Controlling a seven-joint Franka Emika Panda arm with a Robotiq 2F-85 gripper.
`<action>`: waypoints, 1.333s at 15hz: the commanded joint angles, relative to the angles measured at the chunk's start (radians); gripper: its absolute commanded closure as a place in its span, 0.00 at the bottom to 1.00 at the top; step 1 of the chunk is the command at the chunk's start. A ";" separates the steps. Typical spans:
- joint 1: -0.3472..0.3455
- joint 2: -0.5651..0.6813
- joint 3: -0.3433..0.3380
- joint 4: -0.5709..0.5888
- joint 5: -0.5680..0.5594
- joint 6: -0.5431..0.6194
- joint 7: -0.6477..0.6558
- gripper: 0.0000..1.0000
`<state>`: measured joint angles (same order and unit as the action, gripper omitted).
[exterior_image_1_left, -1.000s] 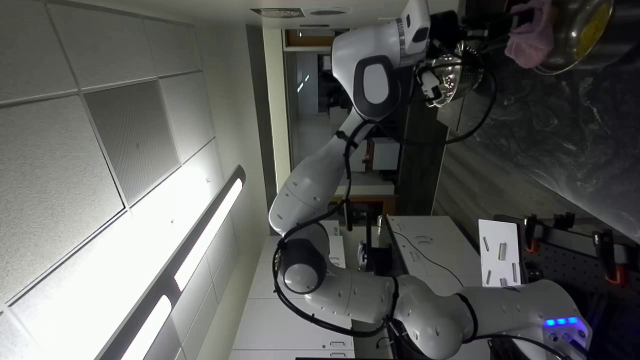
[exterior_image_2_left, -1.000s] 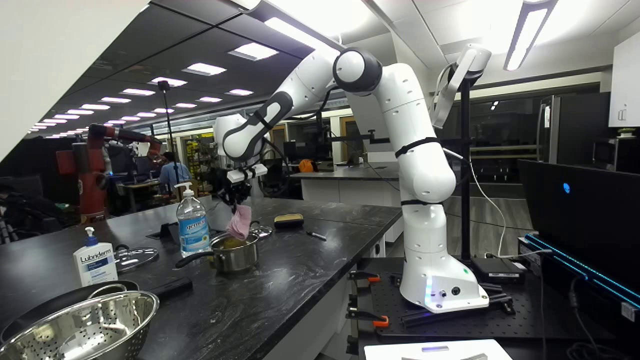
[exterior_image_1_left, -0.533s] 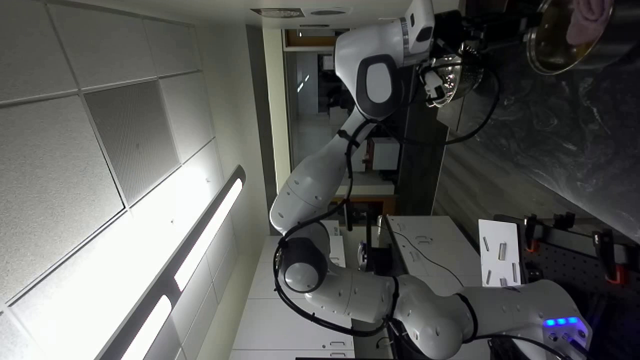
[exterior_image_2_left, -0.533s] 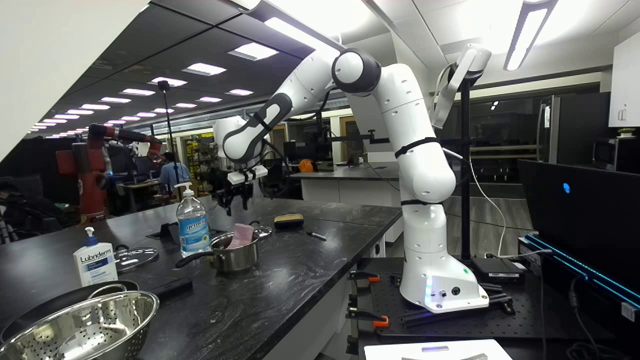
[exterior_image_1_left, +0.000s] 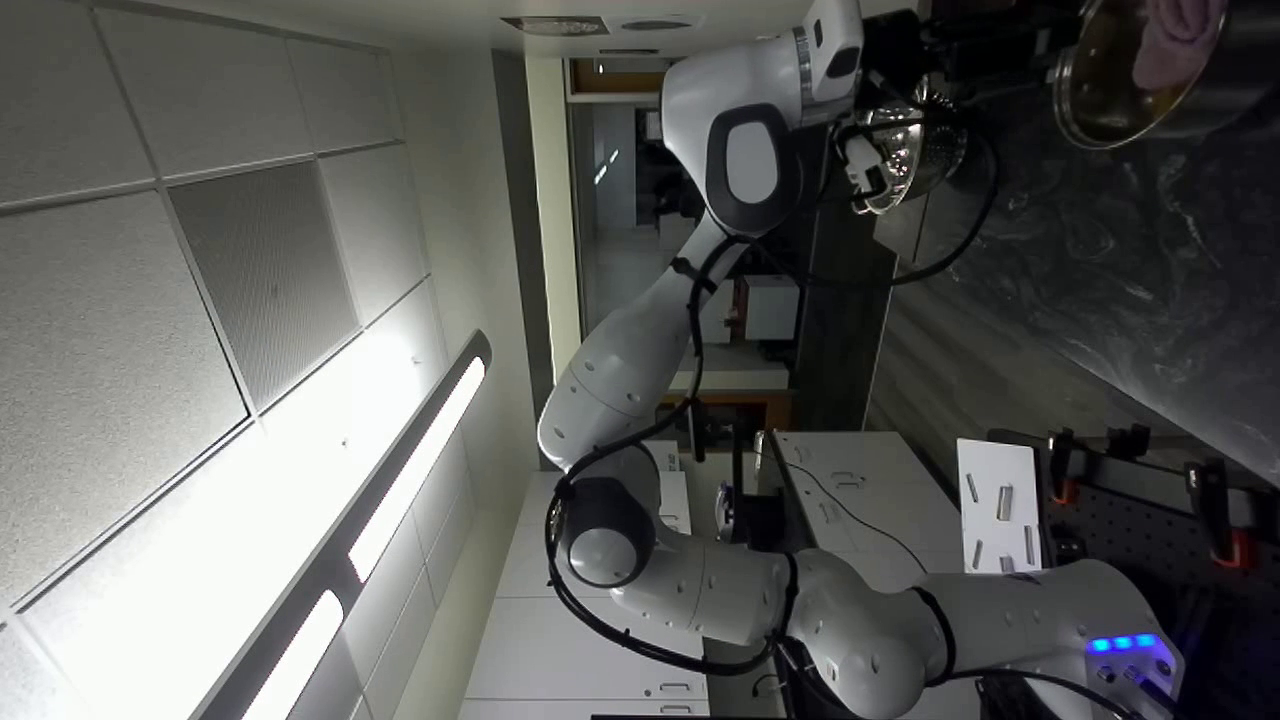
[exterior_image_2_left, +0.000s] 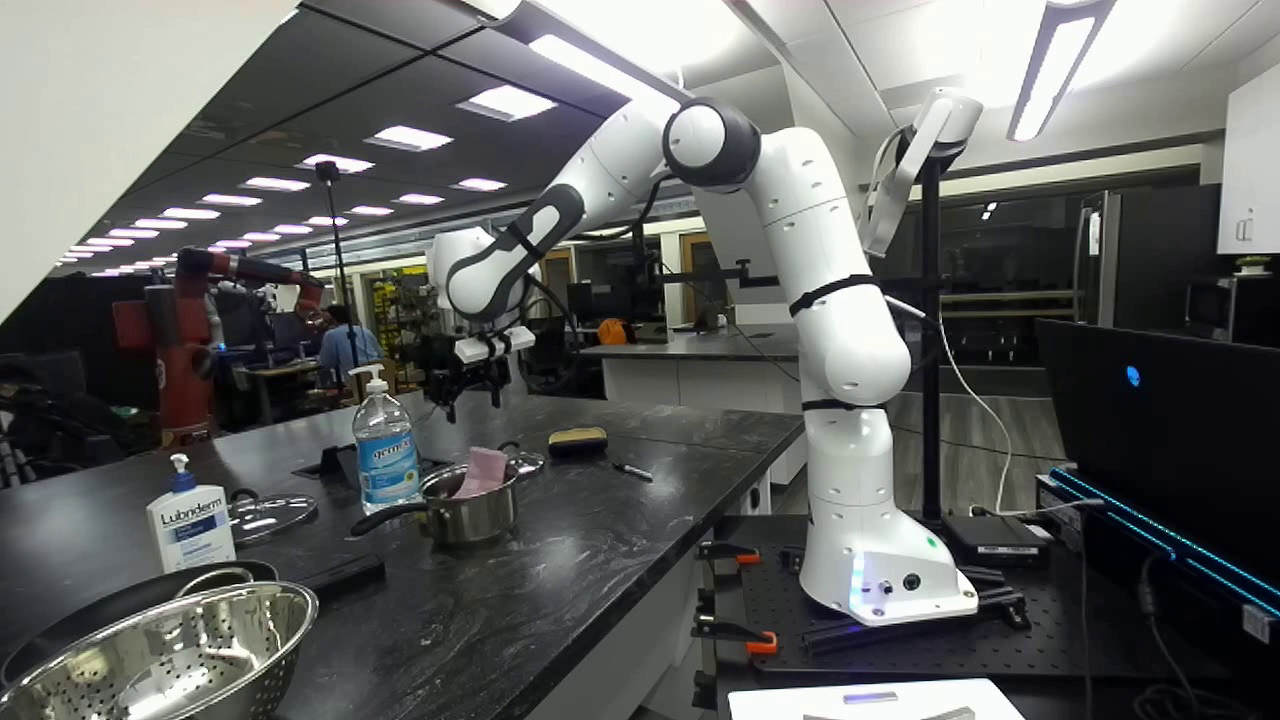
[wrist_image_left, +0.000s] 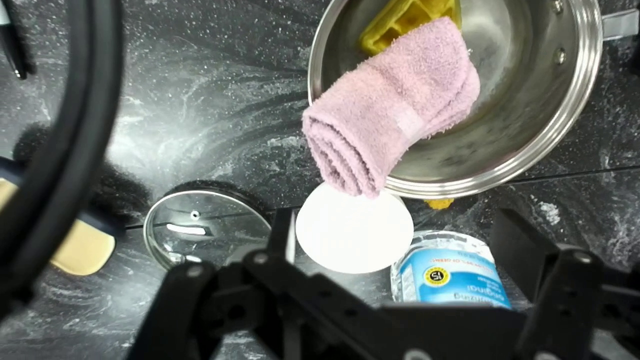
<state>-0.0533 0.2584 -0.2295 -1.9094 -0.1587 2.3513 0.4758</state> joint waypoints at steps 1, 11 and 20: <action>-0.028 0.016 -0.014 0.053 0.004 -0.001 0.043 0.00; -0.122 0.115 -0.047 0.184 0.102 -0.029 0.068 0.00; -0.167 0.299 -0.085 0.361 0.200 -0.070 0.249 0.00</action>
<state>-0.2081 0.4886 -0.3004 -1.6506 0.0052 2.3366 0.6543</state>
